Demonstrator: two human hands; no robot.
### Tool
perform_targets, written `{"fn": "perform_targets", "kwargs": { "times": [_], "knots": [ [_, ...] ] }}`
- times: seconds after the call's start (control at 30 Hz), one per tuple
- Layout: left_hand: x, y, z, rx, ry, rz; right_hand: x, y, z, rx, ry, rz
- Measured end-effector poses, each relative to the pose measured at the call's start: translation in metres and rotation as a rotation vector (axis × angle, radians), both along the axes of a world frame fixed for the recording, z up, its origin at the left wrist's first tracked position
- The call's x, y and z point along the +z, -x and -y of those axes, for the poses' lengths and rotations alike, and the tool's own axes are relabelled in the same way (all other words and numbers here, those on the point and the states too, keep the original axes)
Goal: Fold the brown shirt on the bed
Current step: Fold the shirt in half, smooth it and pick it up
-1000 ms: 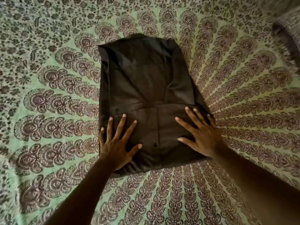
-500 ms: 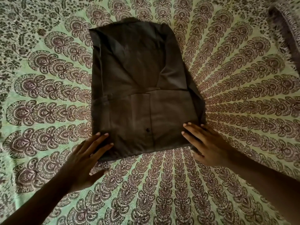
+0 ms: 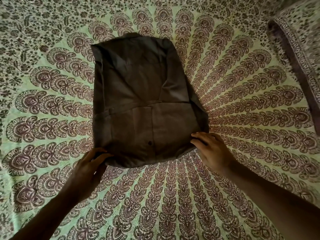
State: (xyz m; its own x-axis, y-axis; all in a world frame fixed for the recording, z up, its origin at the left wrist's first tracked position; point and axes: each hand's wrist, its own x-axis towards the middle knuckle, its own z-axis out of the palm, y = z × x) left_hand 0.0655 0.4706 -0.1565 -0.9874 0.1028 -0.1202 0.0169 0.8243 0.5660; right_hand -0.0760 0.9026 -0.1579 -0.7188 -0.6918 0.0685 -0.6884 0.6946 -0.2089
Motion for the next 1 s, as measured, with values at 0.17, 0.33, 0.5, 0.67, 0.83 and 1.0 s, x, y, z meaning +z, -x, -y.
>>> {"fn": "perform_targets", "kwargs": {
  "times": [0.17,0.33,0.5,0.67,0.83,1.0],
  "knots": [
    [0.039,0.023,-0.005,0.248,-0.127,0.016,0.027,0.012,0.012,-0.118,0.201,0.042],
    [0.074,0.073,0.002,0.419,-0.158,-0.096,0.068,0.046,0.035,-0.273,0.357,0.148],
    [0.097,0.149,0.01,0.557,-0.142,-0.184,0.088,0.118,0.065,-0.305,0.404,0.098],
    [0.088,0.237,0.035,0.634,-0.154,-0.262,0.086,0.211,0.103,-0.338,0.398,-0.02],
    [0.07,0.321,0.058,0.654,-0.037,-0.274,0.064,0.301,0.128,-0.299,0.333,-0.032],
    [0.04,0.378,0.08,0.684,-0.017,-0.24,0.036,0.375,0.152,-0.302,0.25,-0.008]
  ]
}}
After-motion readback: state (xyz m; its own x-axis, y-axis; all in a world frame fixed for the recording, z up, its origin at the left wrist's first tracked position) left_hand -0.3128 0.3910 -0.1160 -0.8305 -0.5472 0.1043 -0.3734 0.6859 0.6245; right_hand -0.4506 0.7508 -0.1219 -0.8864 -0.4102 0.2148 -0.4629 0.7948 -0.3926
